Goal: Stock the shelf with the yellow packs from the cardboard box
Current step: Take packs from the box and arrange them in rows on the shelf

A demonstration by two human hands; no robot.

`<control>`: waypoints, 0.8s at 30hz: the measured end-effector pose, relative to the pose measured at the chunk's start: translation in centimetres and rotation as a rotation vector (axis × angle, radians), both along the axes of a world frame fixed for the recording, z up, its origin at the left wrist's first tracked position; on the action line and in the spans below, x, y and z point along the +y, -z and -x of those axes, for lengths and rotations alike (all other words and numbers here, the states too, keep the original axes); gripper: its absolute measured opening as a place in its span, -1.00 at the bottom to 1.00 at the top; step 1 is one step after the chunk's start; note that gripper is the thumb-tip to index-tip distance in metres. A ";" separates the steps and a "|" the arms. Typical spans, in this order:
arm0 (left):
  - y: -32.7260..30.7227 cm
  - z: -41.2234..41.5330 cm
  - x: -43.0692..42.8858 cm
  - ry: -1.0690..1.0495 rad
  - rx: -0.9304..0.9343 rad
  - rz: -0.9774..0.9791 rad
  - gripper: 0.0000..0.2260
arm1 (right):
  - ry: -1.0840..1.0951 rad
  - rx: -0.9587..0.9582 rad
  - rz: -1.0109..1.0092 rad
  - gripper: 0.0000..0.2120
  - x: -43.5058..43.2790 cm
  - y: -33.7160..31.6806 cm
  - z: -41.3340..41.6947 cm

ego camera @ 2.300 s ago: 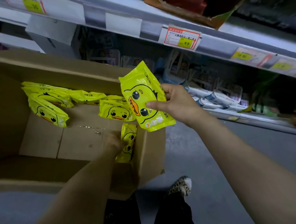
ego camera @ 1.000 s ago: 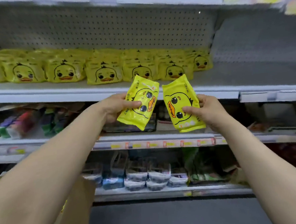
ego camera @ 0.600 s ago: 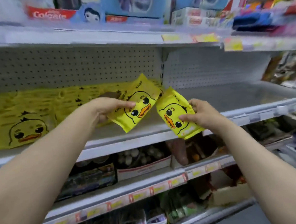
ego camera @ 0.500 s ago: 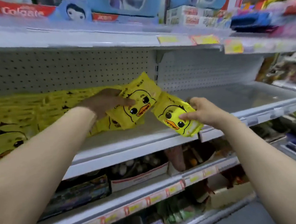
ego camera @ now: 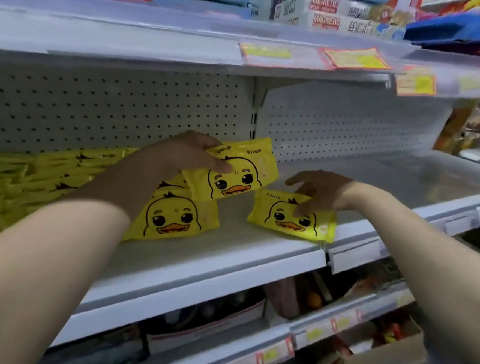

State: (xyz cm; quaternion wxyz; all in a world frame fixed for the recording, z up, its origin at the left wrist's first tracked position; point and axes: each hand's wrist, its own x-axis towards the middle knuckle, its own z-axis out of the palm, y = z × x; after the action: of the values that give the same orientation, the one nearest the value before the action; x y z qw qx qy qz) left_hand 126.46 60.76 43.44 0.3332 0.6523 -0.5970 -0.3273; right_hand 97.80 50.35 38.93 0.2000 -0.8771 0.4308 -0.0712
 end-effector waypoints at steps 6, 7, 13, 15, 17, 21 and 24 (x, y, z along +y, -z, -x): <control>1.5 2.9 -1.0 -0.160 -0.112 0.113 -0.58 | -0.293 -0.720 0.100 -0.66 0.2 -2.7 -2.3; 1.7 3.4 -1.1 -0.187 -0.099 0.133 -0.58 | -0.338 -0.654 0.140 -0.72 -0.1 -2.7 -2.5; 2.7 4.4 -0.1 -0.249 0.060 0.331 -0.69 | -0.348 -0.780 -0.029 -0.84 -3.2 -1.7 -2.1; 3.1 4.7 0.3 -0.258 0.072 0.361 -0.75 | -0.350 -0.804 -0.083 -0.84 -3.8 -1.4 -1.9; 3.3 5.3 0.2 -0.298 0.047 0.365 -0.77 | -0.349 -0.806 -0.110 -0.85 -4.4 -1.2 -1.9; 3.3 5.9 -0.2 -0.375 0.047 0.367 -0.82 | -0.353 -0.806 -0.133 -0.90 -5.5 -1.1 -1.8; 2.8 5.6 -0.5 -0.362 0.097 0.350 -0.90 | -0.358 -0.821 -0.147 -0.91 -6.5 -1.2 -1.5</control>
State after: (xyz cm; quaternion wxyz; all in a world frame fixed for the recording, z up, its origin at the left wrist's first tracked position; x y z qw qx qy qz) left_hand 120.81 60.21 40.59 0.5223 0.6647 -0.5012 -0.1849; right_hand 99.25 43.83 40.17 0.4251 -0.8205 0.1613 -0.3466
